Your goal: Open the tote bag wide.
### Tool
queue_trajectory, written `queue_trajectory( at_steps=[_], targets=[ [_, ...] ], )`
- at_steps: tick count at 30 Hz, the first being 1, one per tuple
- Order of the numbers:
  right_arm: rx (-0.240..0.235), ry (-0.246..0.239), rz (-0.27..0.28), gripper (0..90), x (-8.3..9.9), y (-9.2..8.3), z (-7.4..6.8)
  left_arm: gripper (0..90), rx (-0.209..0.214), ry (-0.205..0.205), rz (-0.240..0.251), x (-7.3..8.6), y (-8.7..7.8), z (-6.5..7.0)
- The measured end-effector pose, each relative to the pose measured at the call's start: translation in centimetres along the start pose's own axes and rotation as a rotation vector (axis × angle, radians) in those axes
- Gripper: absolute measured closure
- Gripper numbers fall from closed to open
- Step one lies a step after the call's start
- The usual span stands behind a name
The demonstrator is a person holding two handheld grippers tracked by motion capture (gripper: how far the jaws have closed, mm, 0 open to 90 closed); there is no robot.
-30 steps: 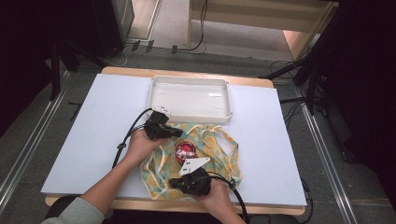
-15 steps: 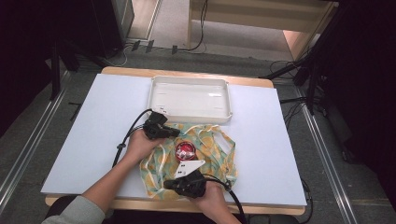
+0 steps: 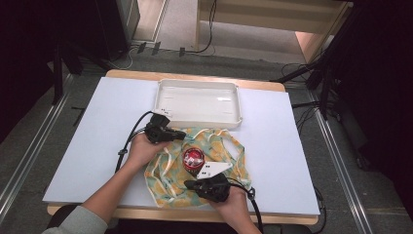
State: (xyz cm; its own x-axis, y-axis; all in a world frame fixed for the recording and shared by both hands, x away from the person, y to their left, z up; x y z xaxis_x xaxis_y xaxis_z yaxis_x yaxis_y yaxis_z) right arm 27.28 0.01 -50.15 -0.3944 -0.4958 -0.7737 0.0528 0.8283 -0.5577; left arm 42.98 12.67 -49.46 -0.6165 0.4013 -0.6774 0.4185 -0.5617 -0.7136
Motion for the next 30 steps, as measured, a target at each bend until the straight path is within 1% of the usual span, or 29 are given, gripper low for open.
queue_trajectory(
  at_steps=[1, 2, 3, 4, 5, 6, 7, 9, 10, 11, 12, 13, 14, 16, 17, 18, 20, 22, 25, 30],
  targets=[
    [0.0, 0.0, 0.0, 90.0, 0.0, 0.0, 0.0, 87.0, 0.0, 0.0, 0.0, 0.0, 0.0, 0.0],
    [0.01, 0.008, 0.012, 90.0, 0.0, -0.6, 0.2, 86.9, 0.004, 0.001, 0.004, -0.1, -0.2, 0.2],
    [0.01, 0.008, 0.012, 90.0, 0.0, -0.6, 0.2, 86.9, 0.004, 0.003, 0.006, -0.1, -0.4, 0.3],
    [0.03, 0.012, 0.023, 90.0, -0.1, -1.3, 0.7, 86.8, 0.006, 0.016, 0.007, -0.2, -0.7, 0.6],
    [0.037, 0.017, 0.024, 90.0, -0.1, -1.6, 0.8, 86.7, 0.006, 0.016, 0.007, -0.2, -0.7, 0.6],
    [0.045, 0.013, 0.026, 90.0, -0.2, -1.9, 1.0, 86.6, 0.007, 0.023, 0.013, -0.4, -1.1, 0.9],
    [0.045, 0.013, 0.026, 90.0, -0.2, -1.9, 1.0, 86.6, 0.007, 0.023, 0.013, -0.4, -1.1, 0.9],
    [0.06, 0.015, 0.032, 90.0, -0.3, -2.6, 1.4, 86.6, 0.015, 0.029, 0.021, -0.6, -1.4, 1.2],
    [0.07, 0.024, 0.031, 90.0, -0.2, -2.8, 1.8, 86.6, 0.015, 0.033, 0.021, -0.7, -1.7, 1.4],
    [0.072, 0.028, 0.025, 90.0, -0.1, -2.8, 1.9, 86.5, 0.015, 0.033, 0.021, -0.7, -1.7, 1.4],
    [0.066, 0.04, 0.016, 90.0, 0.1, -2.7, 2.0, 86.4, 0.021, 0.036, 0.026, -0.8, -1.9, 1.7],
    [0.066, 0.04, 0.016, 90.0, 0.1, -2.7, 2.0, 86.4, 0.021, 0.036, 0.026, -0.8, -1.9, 1.7],
    [0.058, 0.048, -0.004, 90.0, 0.4, -2.4, 2.2, 86.4, 0.02, 0.041, 0.025, -0.9, -1.9, 1.9],
    [0.054, 0.054, -0.008, 90.0, 0.5, -2.1, 2.3, 86.4, 0.021, 0.041, 0.025, -0.8, -1.8, 2.0],
    [0.054, 0.056, -0.016, 90.0, 0.5, -1.8, 2.3, 86.4, 0.024, 0.042, 0.017, -0.8, -1.7, 2.1],
    [0.056, 0.059, -0.028, 90.0, 0.6, -1.1, 2.4, 86.3, 0.023, 0.046, 0.011, -0.7, -1.5, 2.1],
    [0.055, 0.062, -0.031, 90.0, 0.6, -0.8, 2.4, 86.3, 0.022, 0.05, 0.006, -0.7, -1.5, 2.1],
    [0.041, 0.055, -0.041, 90.0, 0.6, 0.2, 2.1, 86.1, 0.024, 0.053, 0.006, -0.7, -1.5, 2.1],
    [0.044, 0.043, -0.049, 90.0, 0.5, 0.8, 2.0, 86.1, 0.024, 0.053, 0.01, -0.6, -1.5, 2.1],
    [0.045, 0.04, -0.057, 90.0, 0.6, 1.7, 2.1, 86.0, 0.035, 0.048, 0.015, -0.5, -1.3, 2.3]
  ],
)
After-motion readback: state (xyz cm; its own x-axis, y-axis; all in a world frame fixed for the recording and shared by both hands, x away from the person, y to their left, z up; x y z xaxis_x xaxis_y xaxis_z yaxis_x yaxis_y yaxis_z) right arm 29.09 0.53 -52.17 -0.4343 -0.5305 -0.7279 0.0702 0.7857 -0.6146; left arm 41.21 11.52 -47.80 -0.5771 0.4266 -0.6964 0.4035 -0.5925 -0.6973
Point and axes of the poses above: each handheld gripper's, and its own axes: y roughly forward along the jaws, x roughly out of its underside, z roughly to its right, the point moved 7 cm from there along y, roughly forward along the jaws, and after that the axes turned 12 degrees about -x, right-handed, at the moved point
